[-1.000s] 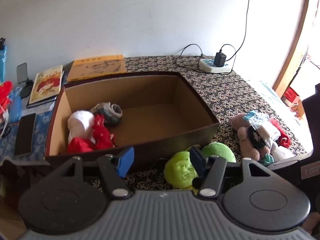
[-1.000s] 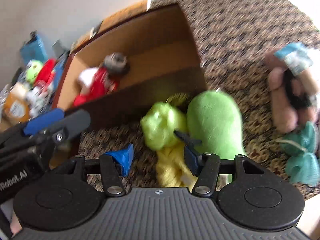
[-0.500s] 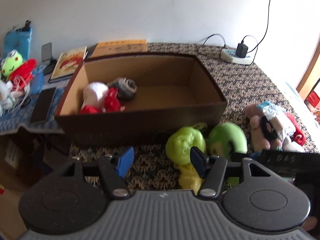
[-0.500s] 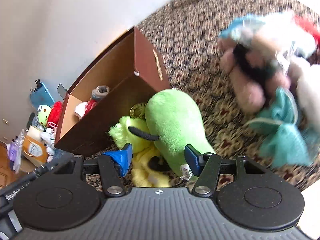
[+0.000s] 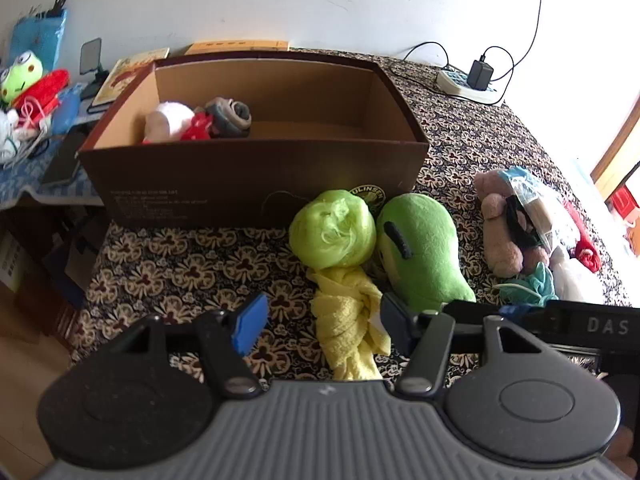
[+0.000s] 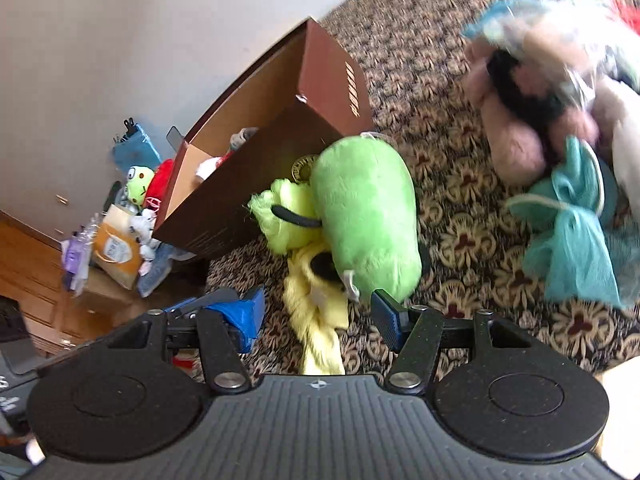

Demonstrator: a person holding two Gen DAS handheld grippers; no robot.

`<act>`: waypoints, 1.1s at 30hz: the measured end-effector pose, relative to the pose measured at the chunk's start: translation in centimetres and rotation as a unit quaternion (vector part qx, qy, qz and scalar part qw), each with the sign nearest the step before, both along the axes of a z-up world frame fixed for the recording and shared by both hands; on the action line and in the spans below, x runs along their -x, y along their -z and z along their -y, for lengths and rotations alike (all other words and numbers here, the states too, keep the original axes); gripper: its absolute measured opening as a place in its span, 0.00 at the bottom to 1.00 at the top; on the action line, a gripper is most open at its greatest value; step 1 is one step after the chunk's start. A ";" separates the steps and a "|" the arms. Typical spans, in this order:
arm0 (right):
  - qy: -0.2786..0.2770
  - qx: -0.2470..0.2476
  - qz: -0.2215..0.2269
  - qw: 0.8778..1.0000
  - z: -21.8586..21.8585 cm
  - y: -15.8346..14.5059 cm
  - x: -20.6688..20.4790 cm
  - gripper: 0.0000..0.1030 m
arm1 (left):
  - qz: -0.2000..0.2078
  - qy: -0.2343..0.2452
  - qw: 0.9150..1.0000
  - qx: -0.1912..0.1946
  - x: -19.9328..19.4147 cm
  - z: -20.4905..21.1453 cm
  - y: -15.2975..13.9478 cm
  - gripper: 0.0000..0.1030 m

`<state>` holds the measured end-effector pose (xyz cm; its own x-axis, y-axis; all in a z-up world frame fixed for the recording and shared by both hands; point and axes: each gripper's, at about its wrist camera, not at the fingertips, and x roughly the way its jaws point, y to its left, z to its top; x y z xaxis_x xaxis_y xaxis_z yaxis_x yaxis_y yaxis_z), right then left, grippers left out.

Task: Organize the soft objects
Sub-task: 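Reach the right gripper down to the lime-green plush ball, then grasp the lime-green plush with the right gripper and lift it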

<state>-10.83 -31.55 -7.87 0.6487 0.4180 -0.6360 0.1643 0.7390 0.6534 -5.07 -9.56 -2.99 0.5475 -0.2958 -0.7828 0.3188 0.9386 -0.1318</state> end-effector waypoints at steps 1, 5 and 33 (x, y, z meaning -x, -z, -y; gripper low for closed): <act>-0.002 -0.012 -0.006 1.000 0.2 0.2 0.1 0.44 | -0.001 -0.003 1.000 0.002 0.0 0.0 0.1 0.61; -0.005 -0.028 0.017 0.999 0.6 -0.4 0.7 0.45 | -0.004 -0.006 1.000 0.004 0.0 0.1 0.9 0.61; -0.124 0.185 0.001 0.975 -6.5 -1.4 -13.2 0.39 | -0.066 0.141 0.984 0.086 -11.4 -0.4 6.1 0.64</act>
